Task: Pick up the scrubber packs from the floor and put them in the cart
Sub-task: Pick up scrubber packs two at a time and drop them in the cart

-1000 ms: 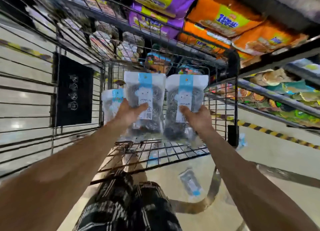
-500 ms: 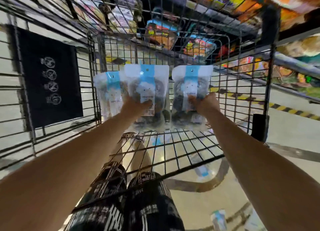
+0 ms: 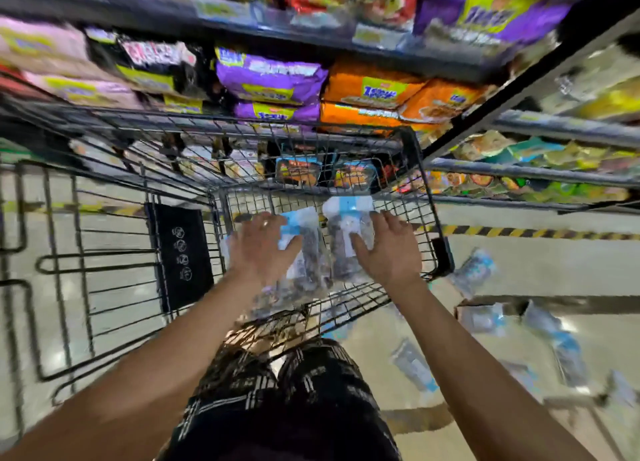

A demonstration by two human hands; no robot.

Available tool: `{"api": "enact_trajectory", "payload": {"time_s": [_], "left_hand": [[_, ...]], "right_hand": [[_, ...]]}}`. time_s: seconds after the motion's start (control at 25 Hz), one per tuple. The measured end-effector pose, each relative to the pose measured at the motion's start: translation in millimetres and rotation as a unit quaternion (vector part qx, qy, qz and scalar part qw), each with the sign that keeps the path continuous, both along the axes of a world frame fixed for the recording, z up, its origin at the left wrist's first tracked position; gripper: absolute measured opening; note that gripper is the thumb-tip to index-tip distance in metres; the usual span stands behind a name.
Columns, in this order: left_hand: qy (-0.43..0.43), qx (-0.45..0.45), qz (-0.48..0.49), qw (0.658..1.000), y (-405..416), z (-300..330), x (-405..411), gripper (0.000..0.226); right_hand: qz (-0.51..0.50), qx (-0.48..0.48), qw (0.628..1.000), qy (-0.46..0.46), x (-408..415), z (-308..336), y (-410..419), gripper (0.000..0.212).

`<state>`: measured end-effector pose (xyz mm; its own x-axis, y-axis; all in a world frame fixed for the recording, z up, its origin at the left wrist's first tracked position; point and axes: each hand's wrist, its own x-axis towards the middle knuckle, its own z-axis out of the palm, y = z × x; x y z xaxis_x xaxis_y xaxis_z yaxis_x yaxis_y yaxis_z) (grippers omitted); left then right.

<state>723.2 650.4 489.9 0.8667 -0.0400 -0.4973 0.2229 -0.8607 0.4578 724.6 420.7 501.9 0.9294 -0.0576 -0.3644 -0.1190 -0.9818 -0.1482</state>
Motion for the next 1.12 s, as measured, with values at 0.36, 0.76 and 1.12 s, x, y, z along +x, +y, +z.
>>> {"api": "enact_trajectory", "payload": {"time_s": [0.36,0.76,1.12], "left_hand": [[-0.230,0.106,-0.165,0.953,-34,131,-10,0.069],[-0.338,0.052,-0.405,0.848,-205,182,-90,0.068],[-0.334,-0.082,-0.649,0.679,-365,181,-345,0.063]], "right_hand": [[-0.054,-0.023,0.985,-0.165,-60,104,-5,0.068],[-0.303,-0.093,0.920,-0.231,-244,157,-99,0.069],[-0.558,-0.157,0.771,-0.263,-534,154,-148,0.067]]}}
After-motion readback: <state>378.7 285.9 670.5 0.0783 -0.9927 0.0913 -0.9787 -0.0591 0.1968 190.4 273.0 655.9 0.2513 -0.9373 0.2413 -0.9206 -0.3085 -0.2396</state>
